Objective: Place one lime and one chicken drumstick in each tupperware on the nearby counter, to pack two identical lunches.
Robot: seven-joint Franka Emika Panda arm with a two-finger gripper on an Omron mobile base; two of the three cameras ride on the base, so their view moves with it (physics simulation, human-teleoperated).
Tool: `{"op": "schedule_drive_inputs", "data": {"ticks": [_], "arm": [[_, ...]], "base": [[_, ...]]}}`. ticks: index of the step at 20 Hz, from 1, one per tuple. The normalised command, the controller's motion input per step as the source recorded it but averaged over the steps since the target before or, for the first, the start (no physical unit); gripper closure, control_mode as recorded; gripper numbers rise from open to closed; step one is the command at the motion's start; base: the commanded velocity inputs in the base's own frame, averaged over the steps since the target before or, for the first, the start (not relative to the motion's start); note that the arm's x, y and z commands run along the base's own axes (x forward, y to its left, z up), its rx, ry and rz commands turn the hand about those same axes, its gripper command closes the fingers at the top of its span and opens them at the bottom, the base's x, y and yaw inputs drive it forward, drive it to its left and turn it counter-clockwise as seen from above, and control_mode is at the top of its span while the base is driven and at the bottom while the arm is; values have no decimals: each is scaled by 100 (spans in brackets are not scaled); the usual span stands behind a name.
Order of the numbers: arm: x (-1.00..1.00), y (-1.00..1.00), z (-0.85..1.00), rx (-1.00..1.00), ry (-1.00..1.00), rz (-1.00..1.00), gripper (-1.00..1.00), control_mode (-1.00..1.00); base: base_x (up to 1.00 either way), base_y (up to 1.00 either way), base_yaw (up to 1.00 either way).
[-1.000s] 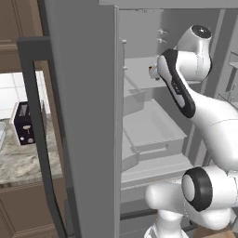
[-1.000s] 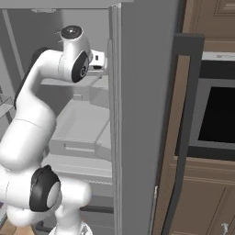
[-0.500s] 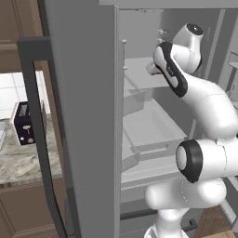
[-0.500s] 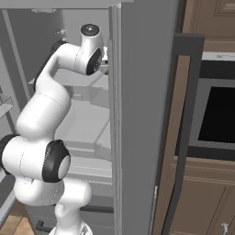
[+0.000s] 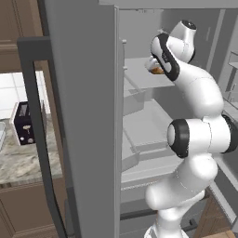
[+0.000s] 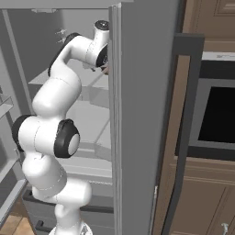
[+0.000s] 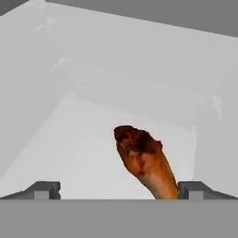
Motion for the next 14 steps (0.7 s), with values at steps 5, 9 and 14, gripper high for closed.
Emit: {"op": "schedule_drive_inputs", "data": {"ticks": [5,9,14], "arm": [[49,-3,-20,-1,0,11,-100,-100],[51,0,-30,-2,0,11,-100,-100],[14,0,-37,-5,0,7,-100,-100]], "base": [[0,0,0],[0,0,0],[0,0,0]]}}
